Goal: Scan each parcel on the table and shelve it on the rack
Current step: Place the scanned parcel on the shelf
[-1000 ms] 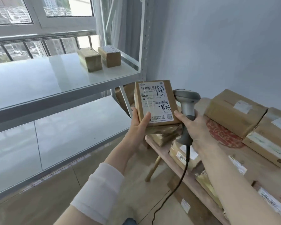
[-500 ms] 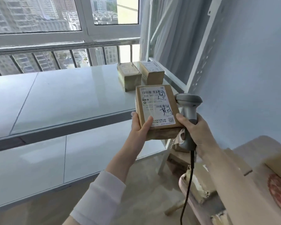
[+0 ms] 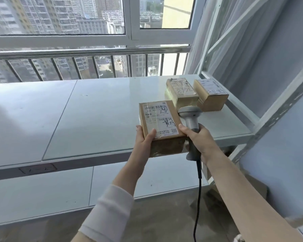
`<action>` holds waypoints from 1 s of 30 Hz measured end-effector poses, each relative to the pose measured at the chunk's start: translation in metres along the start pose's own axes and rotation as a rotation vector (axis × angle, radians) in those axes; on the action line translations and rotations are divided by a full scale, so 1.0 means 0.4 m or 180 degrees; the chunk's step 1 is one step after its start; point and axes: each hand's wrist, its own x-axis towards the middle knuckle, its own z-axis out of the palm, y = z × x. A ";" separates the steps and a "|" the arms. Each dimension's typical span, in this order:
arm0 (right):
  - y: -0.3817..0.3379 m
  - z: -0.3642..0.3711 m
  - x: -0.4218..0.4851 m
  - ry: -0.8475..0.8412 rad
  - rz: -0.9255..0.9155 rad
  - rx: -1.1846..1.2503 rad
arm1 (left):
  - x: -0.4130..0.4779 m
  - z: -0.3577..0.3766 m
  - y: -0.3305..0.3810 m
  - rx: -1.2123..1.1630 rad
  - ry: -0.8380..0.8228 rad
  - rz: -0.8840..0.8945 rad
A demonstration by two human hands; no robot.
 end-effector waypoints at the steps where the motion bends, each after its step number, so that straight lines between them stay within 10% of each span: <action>1: 0.001 0.012 0.014 -0.0015 0.0022 0.0004 | 0.012 -0.007 0.000 -0.0021 0.0040 -0.0041; 14: 0.000 0.048 0.117 -0.0217 0.0192 0.0012 | 0.080 -0.022 0.022 0.0380 0.0351 -0.0090; 23: 0.006 -0.029 0.104 -0.0308 0.0252 0.0147 | 0.077 -0.053 0.084 0.2809 0.0133 0.1667; 30: 0.002 -0.057 0.111 -0.0505 0.0246 0.0303 | 0.135 -0.062 0.081 0.3502 -0.0117 0.1745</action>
